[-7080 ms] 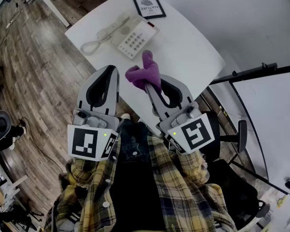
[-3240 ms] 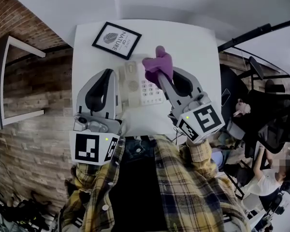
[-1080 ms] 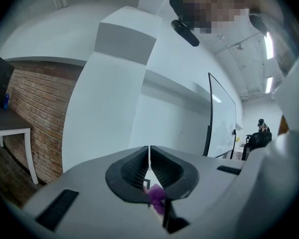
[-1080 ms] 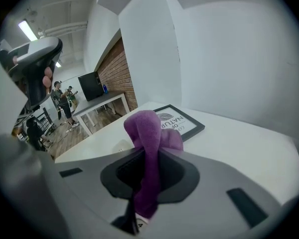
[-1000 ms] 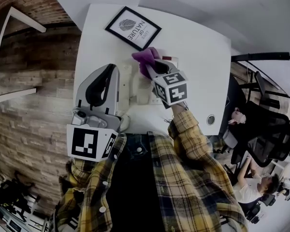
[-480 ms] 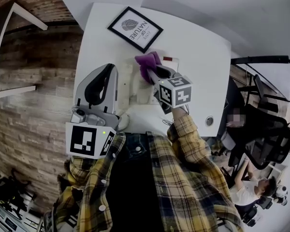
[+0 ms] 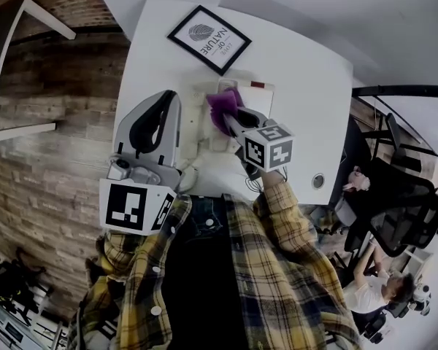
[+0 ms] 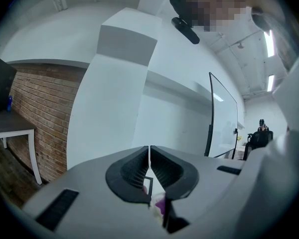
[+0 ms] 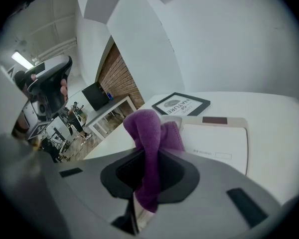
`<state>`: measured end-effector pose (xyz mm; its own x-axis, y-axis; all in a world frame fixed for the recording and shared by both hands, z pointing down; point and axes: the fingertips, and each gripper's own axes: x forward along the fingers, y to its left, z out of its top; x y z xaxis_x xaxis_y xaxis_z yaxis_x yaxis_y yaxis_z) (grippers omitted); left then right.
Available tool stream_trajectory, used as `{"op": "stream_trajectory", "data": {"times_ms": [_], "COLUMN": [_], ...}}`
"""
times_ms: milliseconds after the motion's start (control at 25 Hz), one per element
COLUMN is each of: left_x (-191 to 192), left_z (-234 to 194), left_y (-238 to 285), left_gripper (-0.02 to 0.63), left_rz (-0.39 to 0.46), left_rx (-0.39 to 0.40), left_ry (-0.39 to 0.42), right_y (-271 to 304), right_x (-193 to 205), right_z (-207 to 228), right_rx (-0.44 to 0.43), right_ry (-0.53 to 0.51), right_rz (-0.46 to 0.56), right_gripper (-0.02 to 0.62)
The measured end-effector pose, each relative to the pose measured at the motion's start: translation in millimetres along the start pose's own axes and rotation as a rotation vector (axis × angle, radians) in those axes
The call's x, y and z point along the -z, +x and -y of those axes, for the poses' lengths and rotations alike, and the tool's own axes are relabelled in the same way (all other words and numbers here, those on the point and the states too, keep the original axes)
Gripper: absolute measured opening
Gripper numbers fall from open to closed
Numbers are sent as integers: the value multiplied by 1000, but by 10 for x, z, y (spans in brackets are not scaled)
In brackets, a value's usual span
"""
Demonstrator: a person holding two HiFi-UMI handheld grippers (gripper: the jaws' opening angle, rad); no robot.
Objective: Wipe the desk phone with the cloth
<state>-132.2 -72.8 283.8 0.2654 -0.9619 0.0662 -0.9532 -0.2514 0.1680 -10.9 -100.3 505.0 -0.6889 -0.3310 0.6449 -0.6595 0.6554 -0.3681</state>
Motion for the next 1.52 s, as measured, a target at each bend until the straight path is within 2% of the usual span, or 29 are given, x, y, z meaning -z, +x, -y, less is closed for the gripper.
{"op": "stream_trajectory", "data": {"times_ms": [680, 960, 1320, 1520], "left_x": [90, 101, 103, 82], "left_z": [35, 107, 124, 106], "left_y": [108, 128, 84, 42], "left_gripper": [21, 21, 21, 21], "left_rz": [-44, -53, -47, -40], "left_rx": [54, 82, 77, 55], "left_ry": [11, 20, 17, 18], "right_y": [-178, -225, -299, -451], "right_x": [684, 932, 954, 631], "right_z": [-316, -407, -423, -405], "right_rx": [-61, -97, -127, -126], "right_ry": [2, 37, 65, 0], "right_rz": [-93, -125, -139, -89], "right_gripper": [63, 63, 63, 63]}}
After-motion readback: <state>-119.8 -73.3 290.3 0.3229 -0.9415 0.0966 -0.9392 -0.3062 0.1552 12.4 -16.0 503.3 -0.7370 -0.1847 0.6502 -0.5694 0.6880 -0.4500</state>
